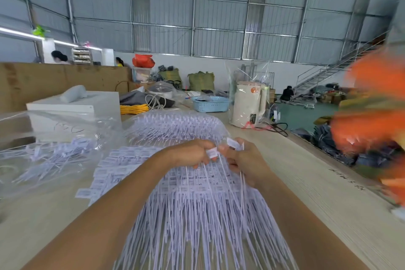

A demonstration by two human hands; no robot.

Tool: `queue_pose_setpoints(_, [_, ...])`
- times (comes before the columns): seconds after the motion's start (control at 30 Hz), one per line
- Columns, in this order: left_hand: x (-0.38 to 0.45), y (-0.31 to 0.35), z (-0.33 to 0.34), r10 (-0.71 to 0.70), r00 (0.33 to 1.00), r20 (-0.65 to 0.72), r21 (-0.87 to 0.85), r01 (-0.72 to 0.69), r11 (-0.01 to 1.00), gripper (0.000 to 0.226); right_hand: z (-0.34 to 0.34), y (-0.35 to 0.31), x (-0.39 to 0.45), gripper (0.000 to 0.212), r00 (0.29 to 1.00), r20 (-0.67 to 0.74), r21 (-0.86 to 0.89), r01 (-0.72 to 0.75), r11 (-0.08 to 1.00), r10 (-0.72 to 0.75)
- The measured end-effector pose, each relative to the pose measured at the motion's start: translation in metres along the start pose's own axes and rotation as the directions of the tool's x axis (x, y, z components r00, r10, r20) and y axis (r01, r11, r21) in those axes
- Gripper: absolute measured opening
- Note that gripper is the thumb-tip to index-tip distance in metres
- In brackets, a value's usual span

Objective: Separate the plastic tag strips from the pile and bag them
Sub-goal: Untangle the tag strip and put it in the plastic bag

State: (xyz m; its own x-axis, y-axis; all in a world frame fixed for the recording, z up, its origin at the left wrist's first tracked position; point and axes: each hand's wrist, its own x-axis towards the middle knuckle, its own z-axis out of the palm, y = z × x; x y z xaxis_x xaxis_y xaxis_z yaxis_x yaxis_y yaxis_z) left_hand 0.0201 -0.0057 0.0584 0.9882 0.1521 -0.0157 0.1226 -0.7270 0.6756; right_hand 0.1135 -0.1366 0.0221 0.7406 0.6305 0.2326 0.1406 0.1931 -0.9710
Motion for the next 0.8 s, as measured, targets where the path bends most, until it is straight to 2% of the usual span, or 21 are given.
queue_pose_setpoints(0.07, [-0.001,0.0,0.001,0.019,1.0,0.001,0.07,-0.019,0.997,0.016,0.003,0.001,0.001,0.021,0.999,0.043,0.0,-0.03,1.0,0.03])
queue_pose_setpoints(0.17, [-0.002,-0.002,0.0,0.055,0.998,-0.019,0.175,-0.051,0.983,0.014,0.008,0.002,-0.002,0.02,0.996,0.07,-0.094,-0.04,0.995,0.047])
queue_pose_setpoints(0.2, [-0.002,-0.003,0.0,0.056,0.998,-0.035,0.161,-0.05,0.986,0.012,0.007,0.003,-0.002,0.022,0.997,0.055,-0.113,-0.048,0.992,0.054])
queue_pose_setpoints(0.3, [-0.001,-0.007,-0.002,0.078,0.994,-0.074,0.104,-0.07,0.992,0.035,0.004,0.006,-0.005,0.014,0.993,0.079,-0.158,-0.075,0.985,0.088])
queue_pose_setpoints(0.37, [-0.002,-0.007,-0.003,0.091,0.993,-0.075,0.132,-0.081,0.988,0.046,0.004,0.007,-0.007,0.016,0.988,0.13,-0.14,-0.068,0.988,0.087])
queue_pose_setpoints(0.43, [-0.001,-0.008,-0.003,0.086,0.992,-0.088,0.118,-0.076,0.99,0.052,0.005,0.005,-0.007,0.014,0.991,0.117,-0.124,-0.056,0.991,0.07])
queue_pose_setpoints(0.47, [-0.002,-0.008,-0.004,0.072,0.993,-0.094,0.083,-0.064,0.994,0.05,0.004,0.003,-0.007,0.01,0.994,0.093,-0.113,-0.054,0.992,0.065])
queue_pose_setpoints(0.57, [-0.003,-0.013,-0.009,0.048,0.994,-0.094,0.019,-0.046,0.999,0.018,0.004,-0.001,-0.003,0.011,0.997,0.043,-0.08,-0.059,0.995,0.062])
queue_pose_setpoints(0.67, [-0.005,-0.016,-0.009,0.032,0.989,-0.147,-0.032,-0.037,0.999,0.032,0.003,-0.003,-0.004,0.01,0.996,0.051,-0.12,-0.072,0.99,0.078])
queue_pose_setpoints(0.8, [-0.004,-0.017,-0.007,-0.023,0.988,-0.151,-0.129,0.004,0.992,0.032,0.006,-0.002,-0.005,0.011,0.996,0.084,-0.24,0.004,0.971,0.017])
